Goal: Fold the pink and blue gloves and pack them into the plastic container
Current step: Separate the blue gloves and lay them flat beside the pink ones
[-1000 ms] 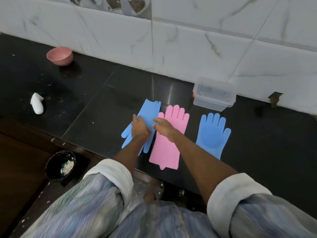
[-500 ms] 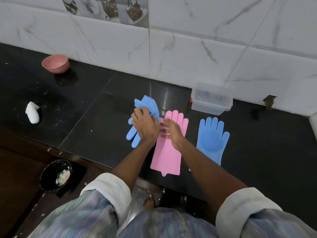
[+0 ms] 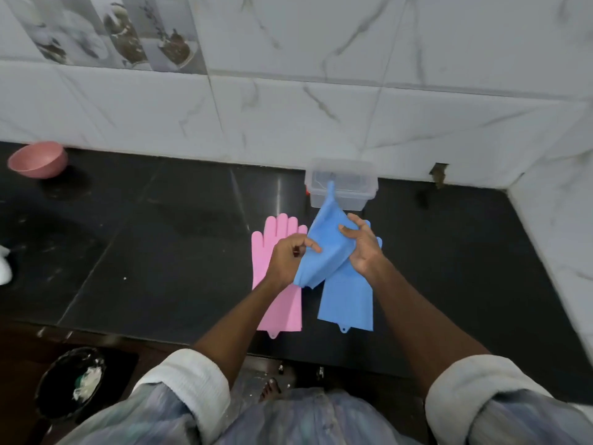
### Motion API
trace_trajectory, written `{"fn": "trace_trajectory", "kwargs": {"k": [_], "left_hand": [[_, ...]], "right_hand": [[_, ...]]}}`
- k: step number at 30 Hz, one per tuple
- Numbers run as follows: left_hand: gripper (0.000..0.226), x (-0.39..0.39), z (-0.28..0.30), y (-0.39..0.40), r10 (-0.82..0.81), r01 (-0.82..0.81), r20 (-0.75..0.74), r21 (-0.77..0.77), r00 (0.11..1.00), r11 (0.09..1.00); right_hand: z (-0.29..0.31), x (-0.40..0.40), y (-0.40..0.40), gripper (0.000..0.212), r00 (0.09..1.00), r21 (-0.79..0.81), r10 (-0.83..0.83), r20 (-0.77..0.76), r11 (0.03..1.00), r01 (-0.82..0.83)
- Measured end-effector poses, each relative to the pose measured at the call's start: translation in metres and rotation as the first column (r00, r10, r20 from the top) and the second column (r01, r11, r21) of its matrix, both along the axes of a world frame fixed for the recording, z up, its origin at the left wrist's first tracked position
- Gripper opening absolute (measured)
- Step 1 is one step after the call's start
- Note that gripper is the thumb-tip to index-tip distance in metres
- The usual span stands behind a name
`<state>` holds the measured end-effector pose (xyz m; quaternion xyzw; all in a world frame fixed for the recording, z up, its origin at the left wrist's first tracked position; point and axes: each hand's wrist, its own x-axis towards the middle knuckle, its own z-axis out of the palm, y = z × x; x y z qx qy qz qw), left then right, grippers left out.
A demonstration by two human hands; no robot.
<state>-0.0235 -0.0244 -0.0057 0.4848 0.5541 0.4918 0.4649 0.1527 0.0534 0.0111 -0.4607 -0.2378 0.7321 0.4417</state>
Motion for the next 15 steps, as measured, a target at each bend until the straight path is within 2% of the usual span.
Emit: {"fn": "trace_trajectory", "kwargs": {"k": [1,3,5,7,9,10,11,13,15], "left_hand": [[0.023,0.008,0.0,0.0,-0.001,0.007,0.075,-0.08,0.997,0.997],[0.031,0.024,0.002,0.004,0.103,-0.025,0.247,-0.299,0.963,0.954],[0.028,0.038,0.003,0.011,0.172,-0.016,0.305,-0.454,0.937,0.891],[0.023,0.051,0.0,0.015,0.106,-0.022,0.156,-0.465,0.982,0.885],[0.033,0.06,-0.005,0.019,0.065,-0.086,-0.069,-0.374,0.996,0.923],[0.037,0.065,-0.006,0.022,0.053,-0.09,-0.123,-0.315,0.991,0.945],[0.038,0.069,-0.004,0.025,0.022,-0.053,-0.117,-0.272,0.993,0.961],[0.037,0.081,0.002,0.035,-0.032,0.048,0.065,-0.268,0.997,0.962],[0.041,0.091,0.007,0.045,0.003,0.103,0.29,-0.349,0.957,0.932]], "right_hand": [[-0.002,0.009,-0.001,0.041,0.998,0.002,-0.056,0.035,0.998,0.056],[-0.003,0.023,-0.004,0.049,0.989,0.035,-0.086,0.124,0.996,0.082],[-0.007,0.034,-0.007,0.057,0.979,0.072,-0.059,0.196,0.996,0.046],[-0.01,0.041,-0.009,0.069,0.962,0.111,-0.06,0.267,0.993,0.031],[-0.011,0.045,-0.009,0.093,0.912,0.156,-0.097,0.399,0.987,0.037],[-0.01,0.046,-0.009,0.102,0.877,0.185,-0.117,0.466,0.982,0.033],[-0.008,0.047,-0.009,0.106,0.842,0.231,-0.138,0.521,0.973,0.017],[-0.006,0.046,-0.009,0.1,0.77,0.34,-0.169,0.615,0.938,-0.065],[-0.006,0.044,-0.007,0.082,0.74,0.379,-0.17,0.651,0.917,-0.123]]}}
